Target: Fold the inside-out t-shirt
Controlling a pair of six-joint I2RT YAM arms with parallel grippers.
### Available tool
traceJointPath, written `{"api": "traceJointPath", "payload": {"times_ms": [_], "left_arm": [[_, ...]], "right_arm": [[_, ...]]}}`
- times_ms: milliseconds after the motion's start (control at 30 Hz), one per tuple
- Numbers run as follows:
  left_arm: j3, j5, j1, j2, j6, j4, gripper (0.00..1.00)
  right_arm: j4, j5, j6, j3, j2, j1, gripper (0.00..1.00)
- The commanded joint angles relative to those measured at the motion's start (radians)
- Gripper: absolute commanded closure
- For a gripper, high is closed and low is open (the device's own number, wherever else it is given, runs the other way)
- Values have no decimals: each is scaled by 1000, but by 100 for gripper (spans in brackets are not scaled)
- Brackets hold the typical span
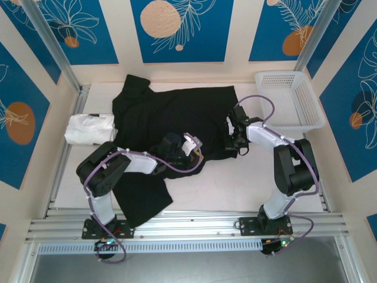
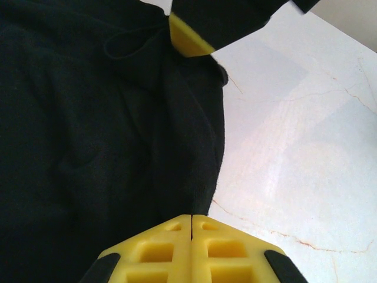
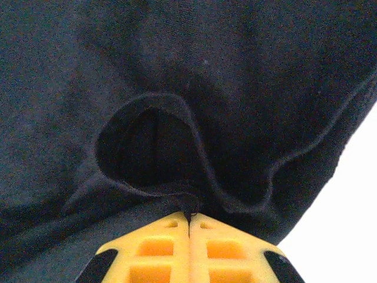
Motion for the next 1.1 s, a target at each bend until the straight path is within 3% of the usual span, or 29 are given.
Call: {"api": "traceJointPath", "payload": {"times_ms": [0, 133, 367, 533, 700, 867, 1067], "left_arm": [[42, 12, 1, 14, -5, -6, 100], [89, 13, -11, 40, -9, -22, 100], [146, -5, -18, 90, -23, -25, 100], [129, -25, -14, 77, -10, -33, 100], [88, -28, 15, 50, -23, -13, 100], [53, -27, 42, 29, -24, -10, 100], [58, -29, 39, 26, -5, -32, 100]], "right_arm": [[-57, -42, 18, -21, -102, -22, 100], [-71, -173, 40, -61, -223, -96, 100], [-44, -510, 61, -126, -348, -267, 100], [-2, -676, 67, -155, -336, -335, 100], [67, -805, 78, -160, -257, -341, 100], [97, -837, 73, -129, -160, -341, 100], [72, -714, 78, -97, -168, -347, 100]]}}
